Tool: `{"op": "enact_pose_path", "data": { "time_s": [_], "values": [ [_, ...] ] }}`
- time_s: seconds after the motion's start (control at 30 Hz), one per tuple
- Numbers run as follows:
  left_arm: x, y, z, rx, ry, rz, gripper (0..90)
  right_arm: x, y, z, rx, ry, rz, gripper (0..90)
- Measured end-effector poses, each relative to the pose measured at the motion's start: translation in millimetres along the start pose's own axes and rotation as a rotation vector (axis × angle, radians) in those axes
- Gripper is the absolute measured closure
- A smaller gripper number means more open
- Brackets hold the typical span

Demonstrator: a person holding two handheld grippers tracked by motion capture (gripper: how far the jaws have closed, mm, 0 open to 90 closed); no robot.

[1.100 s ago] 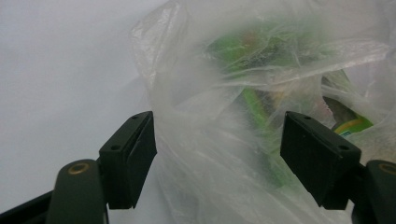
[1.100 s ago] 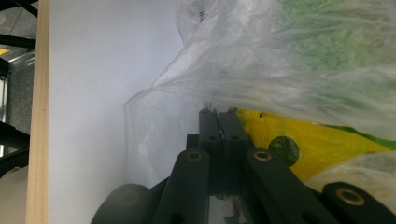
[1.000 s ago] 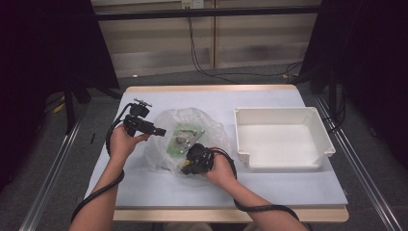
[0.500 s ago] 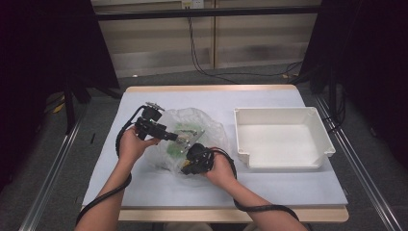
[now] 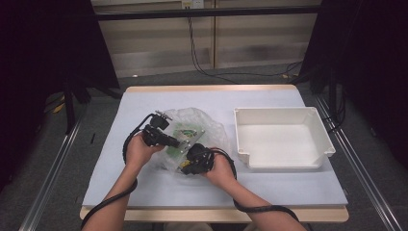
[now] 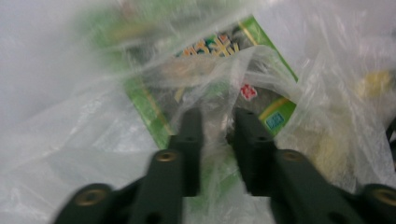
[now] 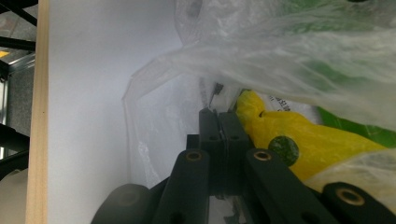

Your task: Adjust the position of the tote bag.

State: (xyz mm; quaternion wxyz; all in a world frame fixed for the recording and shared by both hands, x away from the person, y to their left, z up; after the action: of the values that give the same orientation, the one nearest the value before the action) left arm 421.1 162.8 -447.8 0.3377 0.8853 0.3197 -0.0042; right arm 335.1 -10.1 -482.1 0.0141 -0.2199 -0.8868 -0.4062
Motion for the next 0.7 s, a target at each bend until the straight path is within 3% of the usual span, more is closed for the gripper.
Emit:
{"op": "enact_pose_path", "data": {
  "time_s": [0.13, 0.23, 0.27, 0.4, 0.47, 0.5, 0.53, 0.57, 0.7],
  "values": [
    [6.8, -9.5, -6.8, 0.018, 0.010, -0.025, 89.8, -0.2, -0.4, -0.3, -0.005, -0.001, 0.005, 89.9],
    [13.4, -16.9, -14.7, 0.041, 0.023, -0.027, 90.0, -2.2, -1.1, -1.9, -0.006, -0.011, 0.005, 89.8],
    [15.4, -20.6, -16.6, 0.035, 0.022, -0.052, 90.0, -2.7, -1.3, -2.0, -0.011, -0.014, 0.012, 89.8],
    [23.6, -31.3, -24.5, 0.047, 0.042, -0.068, 90.0, -4.8, -2.7, -4.2, -0.008, -0.021, 0.023, 89.9],
    [26.4, -35.3, -27.8, 0.040, 0.038, -0.078, 90.0, -5.8, -2.8, -5.4, -0.009, -0.028, 0.024, 89.8],
    [26.1, -37.8, -28.4, 0.022, 0.043, -0.103, 90.0, -5.9, -2.7, -5.9, -0.008, -0.033, 0.028, 89.8],
    [28.4, -40.1, -30.9, 0.039, 0.035, -0.079, 90.0, -6.1, -2.7, -6.5, -0.009, -0.038, 0.031, 89.8],
    [27.6, -42.3, -30.7, 0.023, 0.041, -0.104, 90.0, -6.9, -2.6, -7.2, -0.013, -0.041, 0.031, 89.8],
    [28.5, -50.4, -31.8, 0.037, 0.044, -0.097, 90.0, -7.9, -3.9, -7.5, -0.013, -0.048, 0.048, 89.8]
  ]
}}
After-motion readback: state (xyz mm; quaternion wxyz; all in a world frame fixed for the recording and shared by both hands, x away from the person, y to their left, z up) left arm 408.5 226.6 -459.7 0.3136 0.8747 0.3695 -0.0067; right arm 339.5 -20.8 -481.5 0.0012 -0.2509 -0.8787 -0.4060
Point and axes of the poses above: each handheld gripper's, and its own axes: z roughly forward along the jaws, y roughly out of its top, x roughly to its left, the point moved 1 cm from there along z, roughly forward along the jaws, and after that the axes turned 8 degrees about -x, right-handed, at the moved point
